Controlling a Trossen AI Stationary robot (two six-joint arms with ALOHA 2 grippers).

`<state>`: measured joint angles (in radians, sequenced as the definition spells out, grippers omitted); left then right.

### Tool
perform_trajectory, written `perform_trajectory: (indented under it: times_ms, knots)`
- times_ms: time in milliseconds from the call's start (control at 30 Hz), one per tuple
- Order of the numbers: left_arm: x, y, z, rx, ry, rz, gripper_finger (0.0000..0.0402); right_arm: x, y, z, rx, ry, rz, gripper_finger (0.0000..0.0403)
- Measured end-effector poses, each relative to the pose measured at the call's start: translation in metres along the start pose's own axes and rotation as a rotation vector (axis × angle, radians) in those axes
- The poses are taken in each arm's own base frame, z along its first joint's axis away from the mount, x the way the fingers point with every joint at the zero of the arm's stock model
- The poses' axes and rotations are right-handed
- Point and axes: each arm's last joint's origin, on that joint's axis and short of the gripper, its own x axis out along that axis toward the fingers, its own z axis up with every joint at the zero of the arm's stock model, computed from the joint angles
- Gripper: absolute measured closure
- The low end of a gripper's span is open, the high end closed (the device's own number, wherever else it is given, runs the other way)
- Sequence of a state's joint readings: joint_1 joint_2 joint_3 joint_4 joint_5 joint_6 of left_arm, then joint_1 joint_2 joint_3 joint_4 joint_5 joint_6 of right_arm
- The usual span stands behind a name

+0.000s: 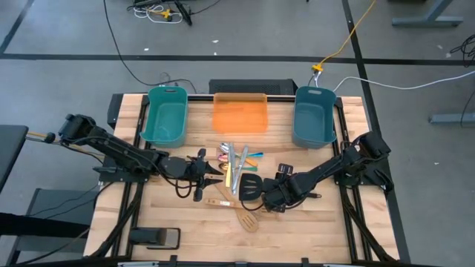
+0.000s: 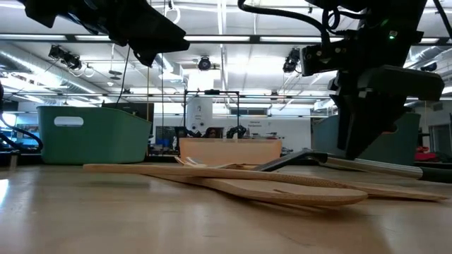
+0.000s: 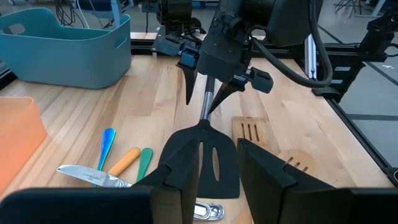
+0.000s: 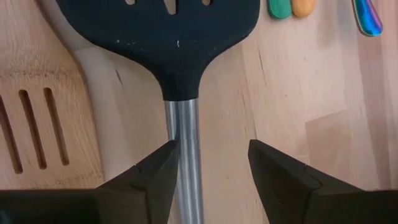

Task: Pick & Place Kitchen Items
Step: Put the black spatula into the blue bin

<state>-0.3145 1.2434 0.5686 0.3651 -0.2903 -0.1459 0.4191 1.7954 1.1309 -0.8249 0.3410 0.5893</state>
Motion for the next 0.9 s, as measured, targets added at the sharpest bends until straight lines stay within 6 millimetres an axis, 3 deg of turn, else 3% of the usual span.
perform_trajectory:
  times_ms: [333,700,800,900]
  knots:
    - [0.000,0.000,0.000,0.001,0.005,0.000,0.0287,0.002,0.002,0.001,0.009,-0.003,0.039,0.0195]
    - [0.000,0.000,-0.001,0.002,0.006,0.001,0.0287,0.034,-0.006,-0.017,0.034,-0.026,0.064,0.0197]
    - [0.000,0.000,-0.001,0.001,0.005,0.001,0.0287,0.036,-0.008,-0.019,0.046,-0.010,0.069,0.0217]
    - [0.000,0.000,-0.001,0.002,0.006,0.001,0.0287,0.037,-0.007,-0.019,0.037,-0.006,0.088,0.0265]
